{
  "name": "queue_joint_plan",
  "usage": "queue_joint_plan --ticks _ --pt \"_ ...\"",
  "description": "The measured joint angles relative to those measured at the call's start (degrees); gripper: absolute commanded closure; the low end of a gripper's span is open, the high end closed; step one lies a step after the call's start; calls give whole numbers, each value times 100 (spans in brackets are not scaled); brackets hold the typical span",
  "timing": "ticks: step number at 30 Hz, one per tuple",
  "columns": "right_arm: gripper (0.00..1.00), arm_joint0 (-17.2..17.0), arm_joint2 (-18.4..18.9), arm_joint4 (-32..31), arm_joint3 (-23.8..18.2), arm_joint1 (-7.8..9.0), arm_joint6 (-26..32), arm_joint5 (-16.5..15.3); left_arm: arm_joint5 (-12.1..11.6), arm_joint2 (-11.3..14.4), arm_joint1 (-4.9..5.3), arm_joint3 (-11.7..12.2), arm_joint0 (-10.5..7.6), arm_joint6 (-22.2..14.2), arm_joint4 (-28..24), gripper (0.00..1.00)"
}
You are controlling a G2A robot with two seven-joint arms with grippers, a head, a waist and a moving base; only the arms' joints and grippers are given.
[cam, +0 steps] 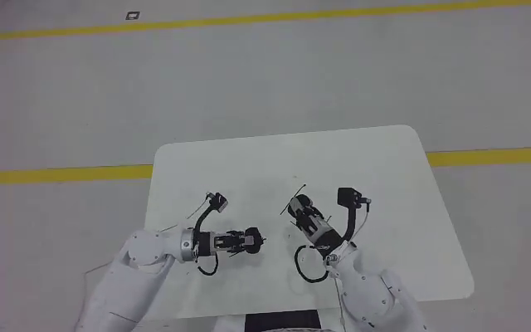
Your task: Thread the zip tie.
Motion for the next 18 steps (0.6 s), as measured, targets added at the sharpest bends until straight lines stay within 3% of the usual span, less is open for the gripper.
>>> queue_joint_plan --ticks 2,8,18 --pt "100 0 0 0 0 0 0 0 0 -40 10 115 -56 -313 -141 100" --pt "100 0 0 0 0 0 0 0 0 -172 -32 428 -144 -813 -594 100" --pt "100 1 0 -2 1 0 0 -1 0 -313 -244 783 -271 -867 -706 100"
